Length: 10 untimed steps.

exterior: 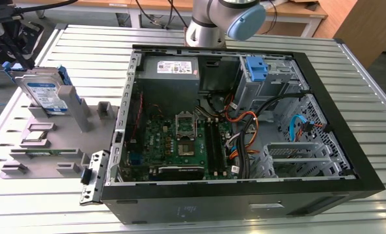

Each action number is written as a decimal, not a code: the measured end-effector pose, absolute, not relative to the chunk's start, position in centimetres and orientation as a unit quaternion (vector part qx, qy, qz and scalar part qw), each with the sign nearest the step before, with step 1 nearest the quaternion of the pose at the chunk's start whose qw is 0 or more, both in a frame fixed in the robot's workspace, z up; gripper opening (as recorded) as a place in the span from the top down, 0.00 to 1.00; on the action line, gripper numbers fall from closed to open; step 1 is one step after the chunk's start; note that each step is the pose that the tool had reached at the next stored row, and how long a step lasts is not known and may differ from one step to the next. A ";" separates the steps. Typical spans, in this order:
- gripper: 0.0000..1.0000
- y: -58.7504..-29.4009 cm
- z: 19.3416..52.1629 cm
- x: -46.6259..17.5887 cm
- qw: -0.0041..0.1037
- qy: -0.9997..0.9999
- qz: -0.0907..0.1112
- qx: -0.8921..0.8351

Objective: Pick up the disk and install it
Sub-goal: 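Pick up the disk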

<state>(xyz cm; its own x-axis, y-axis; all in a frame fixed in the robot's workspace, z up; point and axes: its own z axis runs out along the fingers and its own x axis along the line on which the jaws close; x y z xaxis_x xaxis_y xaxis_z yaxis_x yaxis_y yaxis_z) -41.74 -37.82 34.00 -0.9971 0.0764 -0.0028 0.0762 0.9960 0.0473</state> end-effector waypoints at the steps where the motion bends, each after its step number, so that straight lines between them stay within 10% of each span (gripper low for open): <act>1: 0.90 -37.8 34.0 -41.7 0.002 0.999 0.024 0.038; 10: 0.90 -37.8 34.0 -41.7 0.000 0.999 0.023 0.038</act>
<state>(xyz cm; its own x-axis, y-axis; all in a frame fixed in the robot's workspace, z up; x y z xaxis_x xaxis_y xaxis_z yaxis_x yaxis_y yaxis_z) -41.74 -37.82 34.00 -0.9971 0.0763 0.0026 0.0764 0.9960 0.0466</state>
